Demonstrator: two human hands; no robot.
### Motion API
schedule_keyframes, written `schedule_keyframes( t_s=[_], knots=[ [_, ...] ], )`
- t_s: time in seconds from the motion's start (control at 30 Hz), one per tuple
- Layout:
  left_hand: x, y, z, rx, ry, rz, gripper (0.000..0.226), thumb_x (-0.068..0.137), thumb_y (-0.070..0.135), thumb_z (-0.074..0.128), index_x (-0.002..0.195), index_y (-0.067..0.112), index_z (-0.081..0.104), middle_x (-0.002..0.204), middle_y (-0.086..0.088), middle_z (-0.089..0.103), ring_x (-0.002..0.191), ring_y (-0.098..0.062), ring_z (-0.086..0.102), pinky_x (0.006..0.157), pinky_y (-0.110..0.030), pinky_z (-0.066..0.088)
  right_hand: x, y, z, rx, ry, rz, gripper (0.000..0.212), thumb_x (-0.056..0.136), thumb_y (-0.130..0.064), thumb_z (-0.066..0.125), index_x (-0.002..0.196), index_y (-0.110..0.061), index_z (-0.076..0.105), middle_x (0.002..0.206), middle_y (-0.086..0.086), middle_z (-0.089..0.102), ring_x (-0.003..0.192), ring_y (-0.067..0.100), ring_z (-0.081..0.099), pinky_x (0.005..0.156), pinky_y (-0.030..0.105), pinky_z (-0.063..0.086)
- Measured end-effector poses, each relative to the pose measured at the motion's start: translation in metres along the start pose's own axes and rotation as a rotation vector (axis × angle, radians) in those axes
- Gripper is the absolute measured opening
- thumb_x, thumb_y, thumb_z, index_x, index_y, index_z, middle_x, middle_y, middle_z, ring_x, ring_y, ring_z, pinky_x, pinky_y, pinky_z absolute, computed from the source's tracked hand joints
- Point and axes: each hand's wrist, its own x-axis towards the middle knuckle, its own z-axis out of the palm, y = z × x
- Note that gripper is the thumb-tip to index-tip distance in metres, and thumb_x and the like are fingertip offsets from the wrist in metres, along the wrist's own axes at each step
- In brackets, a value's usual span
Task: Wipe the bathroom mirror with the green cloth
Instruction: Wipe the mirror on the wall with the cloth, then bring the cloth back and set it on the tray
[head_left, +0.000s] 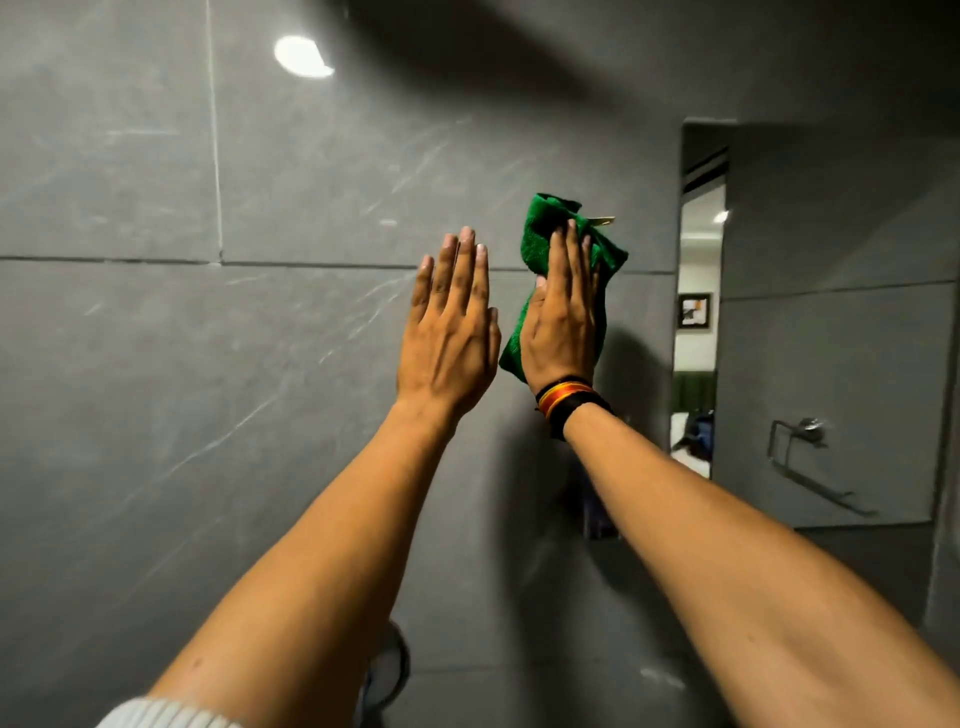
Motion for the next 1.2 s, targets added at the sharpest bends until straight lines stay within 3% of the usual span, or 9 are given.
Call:
schedule_keyframes(
  t_s=[0.4,0.63,0.77,0.87,1.03,1.13,1.2],
  knots=[
    [-0.301,0.011,0.085,-0.036,-0.604,-0.14,0.066,0.11,0.03,0.025,0.165,0.002,0.002,0.174,-0.017,-0.005,0.161,-0.029,-0.007,0.131,-0.043,-0.007,-0.332,0.023,0.028,0.145,-0.438,0.328,0.052,0.1,-0.006,0.032,0.152,-0.002,0.03,0.161,0.014,0.029,0.151,0.03,0.023,0.122,0.052,0.021],
    [-0.525,0.059,0.096,-0.158,-0.876,-0.219,0.066,0.108,0.03,0.024,0.164,0.0,0.006,0.174,-0.017,-0.001,0.161,-0.03,-0.005,0.132,-0.045,-0.001,-0.574,0.031,-0.041,0.142,-0.751,0.561,0.056,0.099,-0.018,0.022,0.152,-0.003,0.028,0.162,0.012,0.027,0.151,0.025,0.02,0.124,0.049,0.018],
    [-0.651,0.088,0.09,-0.214,-1.029,-0.271,0.066,0.107,0.026,0.035,0.163,-0.002,0.013,0.173,-0.018,0.005,0.161,-0.032,0.001,0.131,-0.044,-0.004,-0.704,0.041,-0.095,0.049,-0.93,0.621,0.058,0.094,-0.004,0.029,0.152,-0.003,0.026,0.161,0.013,0.027,0.15,0.019,0.018,0.123,0.048,0.018],
    [-0.717,0.101,0.075,-0.226,-1.126,-0.292,0.065,0.107,0.028,0.03,0.163,-0.001,0.014,0.173,-0.018,0.006,0.161,-0.031,0.001,0.131,-0.044,-0.003,-0.763,0.044,-0.129,0.004,-1.033,0.659,0.062,0.093,0.006,0.036,0.153,-0.004,0.025,0.162,0.009,0.025,0.151,0.018,0.017,0.123,0.047,0.017],
    [-0.801,0.123,0.069,-0.219,-1.263,-0.29,0.065,0.108,0.031,0.026,0.164,0.001,0.007,0.174,-0.016,-0.001,0.161,-0.028,-0.006,0.131,-0.044,-0.003,-0.839,0.05,-0.158,-0.046,-1.25,0.704,0.065,0.094,0.006,0.034,0.155,-0.008,0.02,0.164,0.006,0.017,0.153,0.02,0.012,0.125,0.049,0.015],
    [-0.822,0.129,0.071,-0.214,-1.313,-0.299,0.065,0.108,0.032,0.022,0.164,0.002,0.006,0.173,-0.016,-0.002,0.161,-0.028,-0.008,0.131,-0.043,-0.007,-0.859,0.047,-0.161,-0.094,-1.378,0.636,0.058,0.101,-0.006,0.035,0.156,-0.008,0.018,0.165,0.008,0.017,0.154,0.021,0.011,0.125,0.05,0.014],
    [-0.831,0.132,0.072,-0.216,-1.314,-0.313,0.064,0.107,0.032,0.019,0.163,0.002,0.009,0.173,-0.017,0.001,0.161,-0.029,-0.004,0.132,-0.045,-0.002,-0.867,0.043,-0.163,-0.125,-1.446,0.598,0.055,0.104,-0.018,0.03,0.157,-0.011,0.014,0.166,0.004,0.012,0.154,0.018,0.005,0.126,0.048,0.009]
  ],
)
